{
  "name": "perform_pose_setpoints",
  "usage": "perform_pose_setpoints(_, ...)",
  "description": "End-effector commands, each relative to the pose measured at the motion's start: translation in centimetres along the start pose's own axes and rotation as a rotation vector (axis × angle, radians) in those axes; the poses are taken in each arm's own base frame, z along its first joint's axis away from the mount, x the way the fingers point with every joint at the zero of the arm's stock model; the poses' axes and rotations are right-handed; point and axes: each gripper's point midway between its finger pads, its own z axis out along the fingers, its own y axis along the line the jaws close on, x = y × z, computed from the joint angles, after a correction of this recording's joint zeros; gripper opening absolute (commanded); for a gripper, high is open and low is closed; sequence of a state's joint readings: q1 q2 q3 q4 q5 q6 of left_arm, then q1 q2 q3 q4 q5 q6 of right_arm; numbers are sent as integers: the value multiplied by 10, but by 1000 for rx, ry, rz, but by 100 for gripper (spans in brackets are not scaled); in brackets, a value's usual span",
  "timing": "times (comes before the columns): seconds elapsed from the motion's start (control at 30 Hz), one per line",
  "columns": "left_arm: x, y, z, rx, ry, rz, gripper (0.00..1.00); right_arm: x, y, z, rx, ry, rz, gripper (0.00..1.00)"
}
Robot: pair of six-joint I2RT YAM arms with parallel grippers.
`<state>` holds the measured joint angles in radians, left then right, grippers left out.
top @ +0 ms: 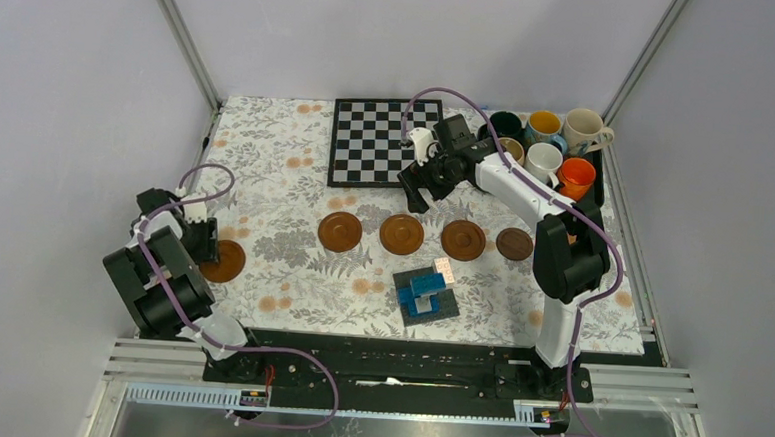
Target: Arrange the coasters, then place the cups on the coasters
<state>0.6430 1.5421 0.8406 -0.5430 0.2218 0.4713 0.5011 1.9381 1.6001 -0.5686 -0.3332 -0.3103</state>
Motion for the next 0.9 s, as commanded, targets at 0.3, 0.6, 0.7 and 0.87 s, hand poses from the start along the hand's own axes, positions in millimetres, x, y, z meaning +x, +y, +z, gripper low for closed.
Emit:
perform_pose_setpoints(0.3, -19, -49, 22, 47, 34, 60, 39, -8, -16, -21, 30, -45, 23, 100)
perform_pose_setpoints(0.6, -36, -92, 35, 80, 42, 74, 36, 2, -21, -24, 40, -46, 53, 100)
perform_pose_setpoints(0.7, -46, -100, 39, 76, 35, 64, 36, 5, -22, -25, 44, -48, 60, 100)
perform_pose_setpoints(0.87, -59, -111, 46, 71, 31, 72, 36, 8, -25, -27, 50, -54, 70, 99)
